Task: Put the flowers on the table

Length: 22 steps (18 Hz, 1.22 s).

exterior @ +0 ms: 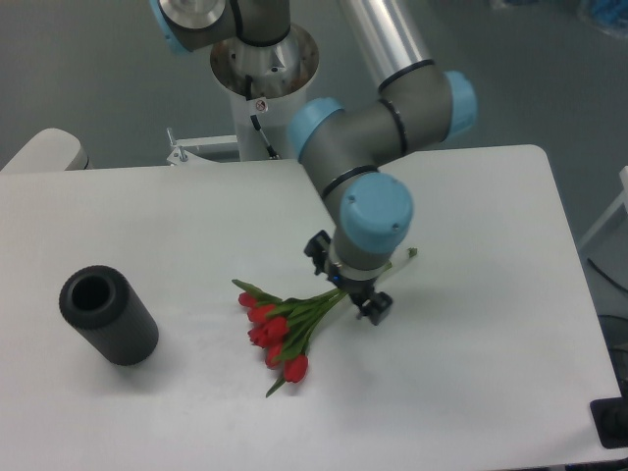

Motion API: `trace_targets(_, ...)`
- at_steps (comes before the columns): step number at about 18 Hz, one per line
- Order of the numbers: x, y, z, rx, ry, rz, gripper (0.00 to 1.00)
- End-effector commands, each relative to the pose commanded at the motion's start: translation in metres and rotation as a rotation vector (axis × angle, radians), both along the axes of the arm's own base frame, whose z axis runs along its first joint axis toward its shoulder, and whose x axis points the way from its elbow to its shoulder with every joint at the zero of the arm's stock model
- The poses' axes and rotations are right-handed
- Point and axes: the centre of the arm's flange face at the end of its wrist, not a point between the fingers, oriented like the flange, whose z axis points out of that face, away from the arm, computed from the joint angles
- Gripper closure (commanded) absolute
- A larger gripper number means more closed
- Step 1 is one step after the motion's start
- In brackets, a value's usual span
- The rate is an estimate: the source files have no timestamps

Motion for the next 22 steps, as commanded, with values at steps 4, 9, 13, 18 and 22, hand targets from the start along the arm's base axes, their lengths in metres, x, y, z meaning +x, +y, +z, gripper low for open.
trace_targets(4,-0.023,0.009,0.002,0.016,0.027,0.004,0.0)
trace_targets(9,-0.071,-0.009,0.001,0.028,0.05,-0.097,0.0)
trace_targets(13,-0.079,-0.016,0.005,0.028,0.055,-0.114,0.0)
trace_targets(18,-0.086,-0.022,0.015,-0.021,0.097,-0.152,0.0)
trace_targets(22,-0.089,-0.025,0.016,-0.03,0.107,-0.165,0.0)
